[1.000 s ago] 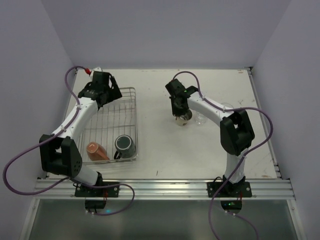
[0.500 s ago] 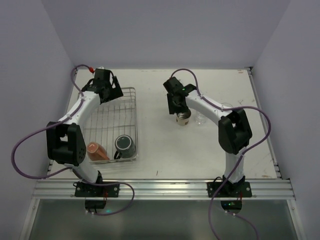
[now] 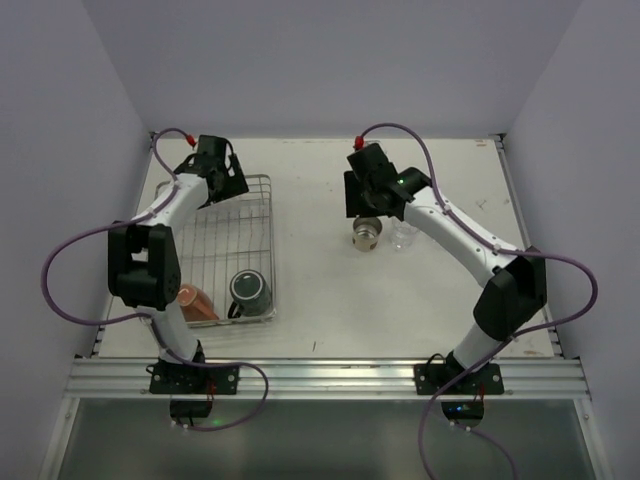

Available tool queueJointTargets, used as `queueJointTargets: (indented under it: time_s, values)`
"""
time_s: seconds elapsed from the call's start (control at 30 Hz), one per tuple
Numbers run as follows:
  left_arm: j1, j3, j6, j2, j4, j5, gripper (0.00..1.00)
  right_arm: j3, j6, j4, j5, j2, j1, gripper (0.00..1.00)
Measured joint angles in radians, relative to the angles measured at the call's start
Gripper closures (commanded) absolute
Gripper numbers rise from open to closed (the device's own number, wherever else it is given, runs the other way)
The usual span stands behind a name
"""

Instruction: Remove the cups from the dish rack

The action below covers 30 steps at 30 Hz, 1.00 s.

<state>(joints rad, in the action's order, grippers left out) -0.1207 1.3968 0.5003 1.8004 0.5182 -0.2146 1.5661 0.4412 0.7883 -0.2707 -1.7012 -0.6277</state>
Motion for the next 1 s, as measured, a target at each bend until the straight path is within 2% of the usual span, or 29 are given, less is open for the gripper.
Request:
queueJointTargets:
  time_s: [0.13, 0.57, 0.67, 0.7, 0.77, 0.8, 0.87, 1.0]
  values:
    - [0.003, 0.019, -0.005, 0.026, -0.005, -0.013, 0.11, -0.023, 0.0, -0.013, 0.001, 0.058, -0.001, 0.46]
    - [0.003, 0.035, -0.022, 0.092, -0.04, -0.051, 0.3, -0.068, -0.002, -0.027, 0.005, 0.061, -0.001, 0.46]
    - [0.003, 0.037, -0.024, 0.1, -0.04, -0.058, 0.4, -0.078, -0.002, -0.029, 0.005, 0.061, -0.001, 0.46]
    - [0.003, 0.039, -0.024, 0.101, -0.042, -0.06, 0.5, -0.081, -0.002, -0.031, 0.005, 0.061, -0.001, 0.46]
    - [0.003, 0.043, -0.028, 0.101, -0.041, -0.059, 0.62, -0.087, -0.002, -0.033, 0.006, 0.061, -0.001, 0.46]
    - [0.003, 0.044, -0.031, 0.101, -0.04, -0.059, 0.78, -0.09, -0.002, -0.035, 0.008, 0.061, -0.001, 0.46]
    - [0.003, 0.045, -0.034, 0.101, -0.04, -0.059, 1.0, -0.095, -0.002, -0.038, 0.009, 0.061, -0.001, 0.46]
    - [0.003, 0.045, -0.034, 0.101, -0.039, -0.059, 1.0, -0.097, -0.001, -0.041, 0.011, 0.062, -0.001, 0.46]
